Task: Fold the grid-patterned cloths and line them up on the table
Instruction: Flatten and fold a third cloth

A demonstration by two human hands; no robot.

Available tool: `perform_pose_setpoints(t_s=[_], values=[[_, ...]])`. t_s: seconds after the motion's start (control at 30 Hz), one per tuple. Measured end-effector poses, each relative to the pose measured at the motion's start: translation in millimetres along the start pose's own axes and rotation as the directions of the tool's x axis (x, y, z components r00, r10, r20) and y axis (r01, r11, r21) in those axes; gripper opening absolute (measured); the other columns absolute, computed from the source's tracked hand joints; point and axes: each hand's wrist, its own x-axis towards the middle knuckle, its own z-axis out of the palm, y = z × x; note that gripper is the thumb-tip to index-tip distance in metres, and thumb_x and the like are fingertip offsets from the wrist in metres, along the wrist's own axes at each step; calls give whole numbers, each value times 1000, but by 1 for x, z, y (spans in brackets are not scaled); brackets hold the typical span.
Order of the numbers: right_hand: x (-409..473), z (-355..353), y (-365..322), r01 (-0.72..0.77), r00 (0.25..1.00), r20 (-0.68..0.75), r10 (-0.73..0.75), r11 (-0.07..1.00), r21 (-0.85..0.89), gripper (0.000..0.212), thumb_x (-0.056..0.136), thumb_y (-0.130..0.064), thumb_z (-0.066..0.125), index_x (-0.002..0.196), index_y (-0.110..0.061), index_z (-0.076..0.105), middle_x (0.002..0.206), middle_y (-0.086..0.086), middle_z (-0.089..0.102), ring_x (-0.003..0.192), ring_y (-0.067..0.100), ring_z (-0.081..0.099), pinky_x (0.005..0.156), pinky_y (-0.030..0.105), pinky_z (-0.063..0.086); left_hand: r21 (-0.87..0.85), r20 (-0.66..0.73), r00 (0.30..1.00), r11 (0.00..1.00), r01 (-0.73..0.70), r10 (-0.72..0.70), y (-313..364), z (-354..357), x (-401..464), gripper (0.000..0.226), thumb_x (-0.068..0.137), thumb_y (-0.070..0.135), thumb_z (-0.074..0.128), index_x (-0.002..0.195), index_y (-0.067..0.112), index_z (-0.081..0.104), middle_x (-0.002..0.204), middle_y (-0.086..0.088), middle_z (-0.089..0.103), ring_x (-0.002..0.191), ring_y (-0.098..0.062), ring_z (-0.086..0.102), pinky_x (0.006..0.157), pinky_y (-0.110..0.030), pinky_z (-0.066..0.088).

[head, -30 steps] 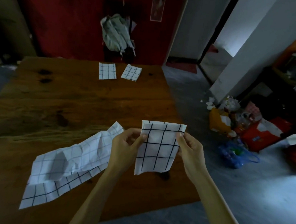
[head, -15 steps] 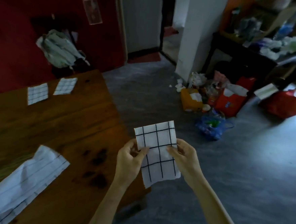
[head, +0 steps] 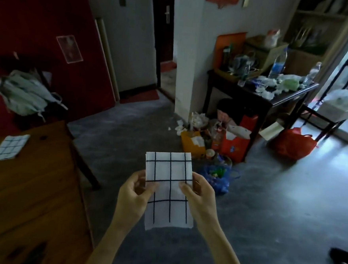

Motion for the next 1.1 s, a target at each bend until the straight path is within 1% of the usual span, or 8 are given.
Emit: perform_pose_setpoints(t_s=[0.2,0.33,0.47,0.7,0.77,0.9,1.0,1.1], values=[[100,37,-19,46,994,100,-40,997,-54,25,87,-10,68,110,-20,64,88,-3,73,79,9,69,68,21,54,-94,-129,991,995,-44,32,3,-6,97,34,83,16,69,114,23,59,102,4,69,91,-7,66,78,-31,56],[183,78,-35,106,982,169,-86,987,-118,23,88,-8,67,110,-16,66,90,-2,74,82,10,70,70,23,56,-142,-212,973,983,-118,86,5,-22,178,29,84,11,68,109,22,61,99,6,69,88,-2,66,69,-16,53],[268,129,-55,151,968,225,-108,972,-181,23,87,-8,67,105,-22,65,91,-9,74,83,7,70,73,27,58,-153,-276,957,979,-135,89,14,-46,261,28,86,11,65,106,29,57,96,12,66,87,4,64,65,-10,50],[391,203,-74,203,933,334,-138,964,-169,33,86,-12,69,117,-19,61,102,-4,73,91,8,70,81,36,59,-64,-379,914,982,-179,142,23,-89,378,28,87,14,65,110,29,57,102,13,66,91,4,63,71,-12,52],[423,225,-75,227,912,379,-155,962,-154,33,87,-13,69,117,-22,60,102,-6,72,92,7,69,81,35,59,-46,-416,896,980,-192,156,21,-100,408,28,88,12,64,112,24,60,103,10,67,93,0,64,74,-15,53],[488,271,-72,284,864,464,-196,950,-128,35,87,-14,68,107,-39,56,100,-11,70,90,0,68,77,21,56,26,-497,850,982,-185,174,11,-120,471,29,87,12,65,115,19,60,105,9,67,94,1,63,74,-12,51],[542,304,-66,287,823,529,-207,955,-72,34,87,-12,67,108,-36,55,96,-16,68,89,-4,66,71,12,52,75,-551,818,986,-150,166,2,-131,520,27,87,12,66,112,20,60,103,12,65,93,4,62,73,-9,49],[600,337,-54,260,771,604,-202,965,-9,31,88,-11,66,111,-31,58,96,-14,70,89,-1,68,72,13,52,102,-642,753,989,-102,144,-5,-138,574,25,86,8,65,108,20,63,98,15,66,89,5,63,72,-9,49]])
